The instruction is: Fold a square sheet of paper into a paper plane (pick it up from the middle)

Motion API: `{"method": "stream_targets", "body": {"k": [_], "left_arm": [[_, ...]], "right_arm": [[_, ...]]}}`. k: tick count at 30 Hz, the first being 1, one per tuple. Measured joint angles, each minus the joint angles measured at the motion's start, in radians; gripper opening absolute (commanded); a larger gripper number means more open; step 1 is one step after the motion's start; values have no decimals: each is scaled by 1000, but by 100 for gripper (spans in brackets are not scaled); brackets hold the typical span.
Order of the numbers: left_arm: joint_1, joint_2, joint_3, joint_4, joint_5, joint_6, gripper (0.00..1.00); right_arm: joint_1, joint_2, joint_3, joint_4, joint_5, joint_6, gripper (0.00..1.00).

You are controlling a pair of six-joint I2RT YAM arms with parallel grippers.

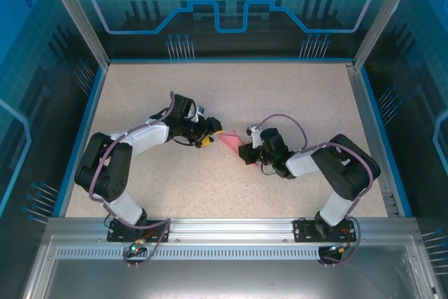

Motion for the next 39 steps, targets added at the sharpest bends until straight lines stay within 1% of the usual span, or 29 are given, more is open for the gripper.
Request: {"method": "stream_targets", "body": {"k": [8,14,27,39], "left_arm": [[-22,38,-43,91,41,-5,62],[-45,83,-45,163,72,-25,61],[-74,146,-43,235,80,-27,60],[-81,179,-19,273,87,-27,48]], "right_arm": [[-24,3,15,-25,-58,68,12],[-48,39,26,-26,-124,124,12],[-92,76,28,2,-220,234,10],[-111,94,69,-56,-275,267,9]]}}
